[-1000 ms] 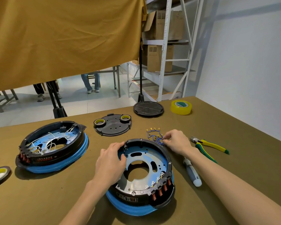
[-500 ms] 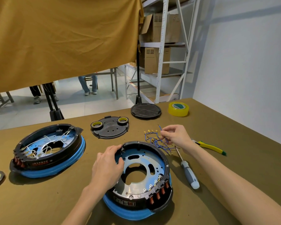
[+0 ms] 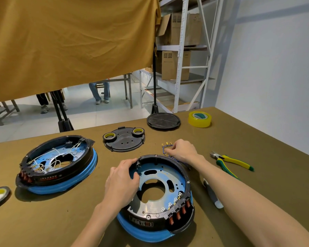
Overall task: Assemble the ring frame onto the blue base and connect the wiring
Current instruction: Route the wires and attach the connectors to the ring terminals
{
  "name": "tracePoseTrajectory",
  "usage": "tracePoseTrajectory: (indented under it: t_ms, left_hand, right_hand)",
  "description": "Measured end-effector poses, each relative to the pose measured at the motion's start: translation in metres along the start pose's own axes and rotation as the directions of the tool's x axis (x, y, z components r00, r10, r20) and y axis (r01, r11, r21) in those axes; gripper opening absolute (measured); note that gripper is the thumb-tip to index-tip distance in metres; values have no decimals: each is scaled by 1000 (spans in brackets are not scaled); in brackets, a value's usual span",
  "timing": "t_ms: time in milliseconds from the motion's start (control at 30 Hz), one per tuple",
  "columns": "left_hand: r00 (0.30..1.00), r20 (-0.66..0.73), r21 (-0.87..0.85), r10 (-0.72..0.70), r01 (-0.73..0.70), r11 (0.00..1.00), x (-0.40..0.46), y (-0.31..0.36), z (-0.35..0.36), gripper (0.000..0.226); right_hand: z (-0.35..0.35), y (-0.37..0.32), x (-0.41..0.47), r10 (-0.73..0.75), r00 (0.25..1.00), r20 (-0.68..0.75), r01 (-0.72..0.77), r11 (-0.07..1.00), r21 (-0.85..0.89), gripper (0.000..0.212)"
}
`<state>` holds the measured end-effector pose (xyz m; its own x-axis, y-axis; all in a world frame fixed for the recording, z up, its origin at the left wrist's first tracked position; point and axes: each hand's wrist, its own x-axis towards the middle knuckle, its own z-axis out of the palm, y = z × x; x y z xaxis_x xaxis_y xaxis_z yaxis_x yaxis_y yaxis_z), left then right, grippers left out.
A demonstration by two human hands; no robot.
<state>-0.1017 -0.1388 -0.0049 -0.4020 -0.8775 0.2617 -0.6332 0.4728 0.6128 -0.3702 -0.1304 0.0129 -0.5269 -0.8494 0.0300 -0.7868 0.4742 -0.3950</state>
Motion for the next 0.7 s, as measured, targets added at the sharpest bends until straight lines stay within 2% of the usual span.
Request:
tracePoseTrajectory:
  t_ms: [67, 133, 233, 367, 500, 700]
  left_hand:
    - [1000, 1, -8, -2, 2, 1000, 0, 0, -1, 49]
    - [1000, 2, -7, 2, -2, 1000, -1, -1, -1, 49]
    - [1000, 6, -15, 4, -4, 1000, 0, 0, -1, 49]
    - [1000, 8, -27, 6, -6, 1000, -1, 0, -2, 49]
    - [1000, 13, -23, 10, -10, 1000, -2, 1, -3, 49]
    - [1000, 26, 2, 2, -2, 1000, -3, 4, -5, 51]
  right_hand:
    - [4, -8, 3, -1, 1000, 21, 2, 999, -48, 32]
    - [5, -10, 6, 62, 997, 53, -64, 998, 28, 22]
    - [-3, -9, 9, 136, 989, 58, -145, 965, 217, 34]
    - [-25, -10, 1, 109, 994, -21, -88, 892, 444, 39]
    - [-48, -11, -14, 60, 998, 3, -49, 785, 618, 33]
    - [-70, -12, -34, -15, 1000, 12, 0, 651, 759, 24]
